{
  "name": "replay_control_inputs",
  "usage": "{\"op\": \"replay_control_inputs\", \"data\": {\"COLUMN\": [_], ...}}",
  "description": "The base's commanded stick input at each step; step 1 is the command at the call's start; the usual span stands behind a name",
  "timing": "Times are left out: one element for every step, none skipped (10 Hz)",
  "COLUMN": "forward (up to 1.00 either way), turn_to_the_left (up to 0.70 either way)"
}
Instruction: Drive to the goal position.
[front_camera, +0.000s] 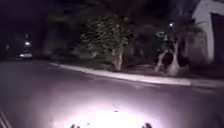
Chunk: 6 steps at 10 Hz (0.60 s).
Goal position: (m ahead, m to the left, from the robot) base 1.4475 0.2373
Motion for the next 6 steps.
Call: {"op": "replay_control_inputs", "data": {"forward": [0.45,0.45,0.45,0.45,0.45,0.45], "turn_to_the_left": [0.27,0.27,0.27,0.27,0.27,0.27]}}
